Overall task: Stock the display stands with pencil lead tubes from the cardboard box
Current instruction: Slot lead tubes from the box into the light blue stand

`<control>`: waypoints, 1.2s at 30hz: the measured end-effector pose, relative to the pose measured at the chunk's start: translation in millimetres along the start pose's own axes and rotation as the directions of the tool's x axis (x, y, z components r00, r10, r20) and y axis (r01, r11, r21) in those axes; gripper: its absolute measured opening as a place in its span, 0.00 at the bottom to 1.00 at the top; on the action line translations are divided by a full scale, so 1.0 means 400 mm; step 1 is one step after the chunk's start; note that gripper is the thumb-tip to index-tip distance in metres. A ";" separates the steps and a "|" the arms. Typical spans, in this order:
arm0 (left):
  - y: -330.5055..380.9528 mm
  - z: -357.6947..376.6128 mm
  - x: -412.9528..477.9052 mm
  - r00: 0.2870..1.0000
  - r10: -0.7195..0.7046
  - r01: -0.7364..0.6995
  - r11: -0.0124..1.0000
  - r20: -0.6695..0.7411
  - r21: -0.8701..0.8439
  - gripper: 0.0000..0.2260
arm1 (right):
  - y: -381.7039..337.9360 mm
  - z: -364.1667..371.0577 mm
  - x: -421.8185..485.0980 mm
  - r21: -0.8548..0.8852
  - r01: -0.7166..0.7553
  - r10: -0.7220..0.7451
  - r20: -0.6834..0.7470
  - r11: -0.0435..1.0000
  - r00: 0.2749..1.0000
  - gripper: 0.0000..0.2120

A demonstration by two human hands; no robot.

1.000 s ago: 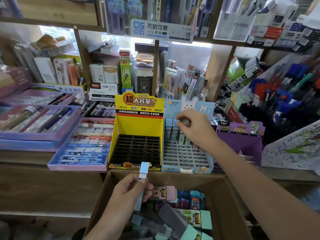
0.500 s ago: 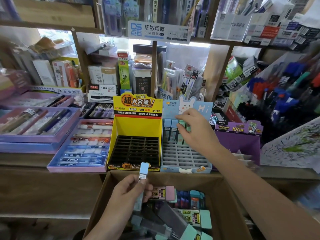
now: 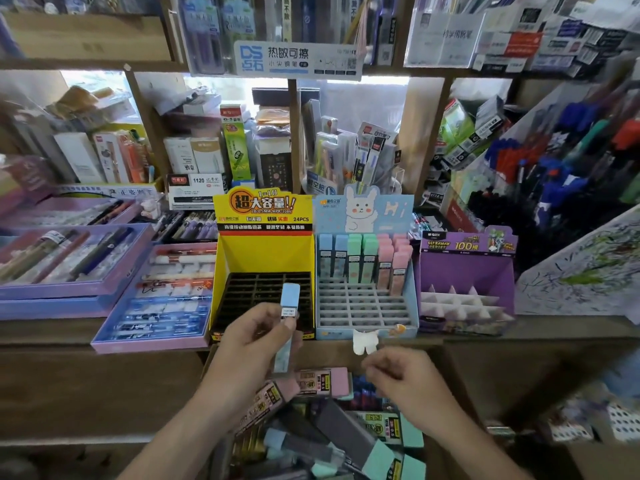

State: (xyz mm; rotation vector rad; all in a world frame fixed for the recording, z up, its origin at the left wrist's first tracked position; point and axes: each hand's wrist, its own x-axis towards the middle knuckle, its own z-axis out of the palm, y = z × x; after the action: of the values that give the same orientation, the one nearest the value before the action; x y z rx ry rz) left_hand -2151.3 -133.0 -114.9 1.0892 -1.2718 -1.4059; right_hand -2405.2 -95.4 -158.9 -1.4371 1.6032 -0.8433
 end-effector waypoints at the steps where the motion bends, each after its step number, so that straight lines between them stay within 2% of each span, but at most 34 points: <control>1: 0.013 0.004 0.011 1.000 0.026 -0.025 0.998 -0.003 0.058 0.12 | 0.008 0.002 0.005 -0.066 -0.007 0.009 0.035 0.998 0.999 0.12; 4: 0.051 0.020 0.053 0.991 0.134 -0.128 0.962 -0.008 0.240 0.06 | 0.026 0.003 0.018 -0.245 -0.029 0.060 0.120 0.969 0.991 0.08; 8: 0.108 0.052 0.108 0.978 0.209 -0.203 0.945 0.002 0.255 0.04 | 0.039 -0.002 0.027 -0.379 -0.059 0.142 0.195 0.923 0.970 0.07; 11: 0.139 0.060 0.152 0.961 0.275 -0.268 0.898 0.030 0.349 0.05 | 0.048 -0.005 0.027 -0.393 -0.061 0.151 0.202 0.918 0.968 0.06; 16: 0.154 0.072 0.219 0.948 0.311 -0.302 0.833 0.059 0.463 0.15 | 0.055 -0.007 0.025 -0.390 -0.056 0.149 0.213 0.919 0.966 0.06; 20: 0.152 0.080 0.264 0.948 0.310 -0.291 0.758 0.069 0.584 0.03 | 0.059 -0.009 0.027 -0.396 -0.051 0.147 0.216 0.917 0.965 0.05; 24: 0.153 0.090 0.289 0.933 0.346 -0.299 0.605 0.095 0.737 0.05 | 0.068 -0.009 0.028 -0.388 -0.050 0.140 0.209 0.920 0.968 0.03; 27: 0.146 0.092 0.303 0.915 0.383 -0.321 0.511 0.123 0.798 0.02 | 0.067 -0.011 0.028 -0.385 -0.048 0.140 0.215 0.922 0.966 0.05; 33: 0.130 0.089 0.311 0.913 0.377 -0.335 0.478 0.155 0.812 0.01 | 0.071 -0.010 0.028 -0.384 -0.049 0.140 0.213 0.922 0.967 0.05; 36: 0.123 0.086 0.320 0.919 0.366 -0.318 0.468 0.147 0.825 0.05 | 0.075 -0.009 0.028 -0.380 -0.042 0.129 0.206 0.924 0.970 0.04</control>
State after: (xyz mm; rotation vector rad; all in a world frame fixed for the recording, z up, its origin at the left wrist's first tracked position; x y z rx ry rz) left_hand -2205.6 -254.5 -67.0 1.3430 -2.0888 -0.3704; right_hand -2422.0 -102.9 -185.1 -1.6438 1.6934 -0.3125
